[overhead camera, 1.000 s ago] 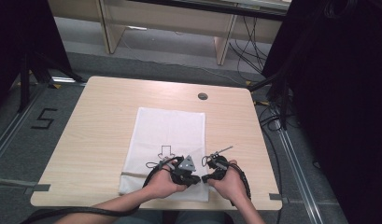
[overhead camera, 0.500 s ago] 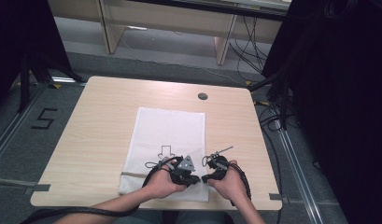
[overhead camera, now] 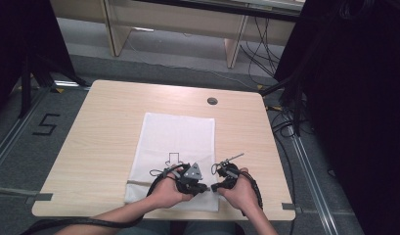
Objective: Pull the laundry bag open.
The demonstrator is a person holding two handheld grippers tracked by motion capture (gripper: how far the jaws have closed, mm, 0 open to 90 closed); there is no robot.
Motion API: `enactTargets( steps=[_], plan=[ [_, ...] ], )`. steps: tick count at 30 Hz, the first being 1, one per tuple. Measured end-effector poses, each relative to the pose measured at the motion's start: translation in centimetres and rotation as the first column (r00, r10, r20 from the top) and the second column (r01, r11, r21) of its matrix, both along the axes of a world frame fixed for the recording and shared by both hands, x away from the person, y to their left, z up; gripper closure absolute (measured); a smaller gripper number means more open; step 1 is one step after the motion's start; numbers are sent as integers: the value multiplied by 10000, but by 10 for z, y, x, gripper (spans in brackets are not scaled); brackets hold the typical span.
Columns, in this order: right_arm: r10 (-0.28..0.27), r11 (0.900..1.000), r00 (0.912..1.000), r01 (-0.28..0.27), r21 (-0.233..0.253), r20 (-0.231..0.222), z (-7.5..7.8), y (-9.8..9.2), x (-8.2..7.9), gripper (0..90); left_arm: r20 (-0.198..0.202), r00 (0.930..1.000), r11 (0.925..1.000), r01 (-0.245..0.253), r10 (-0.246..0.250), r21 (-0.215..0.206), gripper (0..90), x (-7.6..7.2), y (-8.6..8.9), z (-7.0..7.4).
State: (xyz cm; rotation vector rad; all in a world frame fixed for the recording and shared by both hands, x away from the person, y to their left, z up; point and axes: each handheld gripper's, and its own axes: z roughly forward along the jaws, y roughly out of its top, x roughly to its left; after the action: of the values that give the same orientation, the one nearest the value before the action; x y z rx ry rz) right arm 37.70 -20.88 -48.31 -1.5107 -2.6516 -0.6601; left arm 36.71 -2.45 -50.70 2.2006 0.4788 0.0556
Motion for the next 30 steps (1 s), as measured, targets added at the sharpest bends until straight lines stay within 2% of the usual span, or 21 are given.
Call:
enactTargets(
  steps=[2,6,10,11,14,16,19,22,26,30],
  plan=[
    [49,10000,10000,-49,20,39,0,0,0,900,115,9999,9999,115,-115,-6,873,1,1,1],
    [5,10000,10000,-5,-16,-47,1,1,0,900,-28,10000,9999,6,-7,-138,873,0,2,1],
    [38,10000,10000,-38,-50,-8,0,1,0,900,86,9999,9999,75,-74,-86,873,0,4,2],
    [202,9998,9998,-202,-31,75,0,0,1,900,-1,10000,10000,-37,37,-83,873,-1,4,2],
    [-36,10000,10000,35,-76,-41,0,1,0,900,109,9999,9999,86,-85,-53,873,0,4,3],
    [-31,10000,10000,30,-58,-60,1,1,0,900,39,10000,10000,12,-12,-73,873,-1,4,2],
    [183,9998,9998,-183,-25,105,0,1,1,900,174,9998,9999,133,-133,12,873,0,5,3],
    [225,9997,9997,-225,-37,15,0,1,2,900,91,9999,9999,104,-103,-101,873,0,5,3],
    [219,9997,9998,-219,-72,24,0,1,2,900,219,9995,9997,235,-235,2,873,1,8,5],
    [225,9996,9997,-225,-146,-6,1,2,1,900,32,9999,9999,118,-117,-107,873,1,8,5]
  ],
)
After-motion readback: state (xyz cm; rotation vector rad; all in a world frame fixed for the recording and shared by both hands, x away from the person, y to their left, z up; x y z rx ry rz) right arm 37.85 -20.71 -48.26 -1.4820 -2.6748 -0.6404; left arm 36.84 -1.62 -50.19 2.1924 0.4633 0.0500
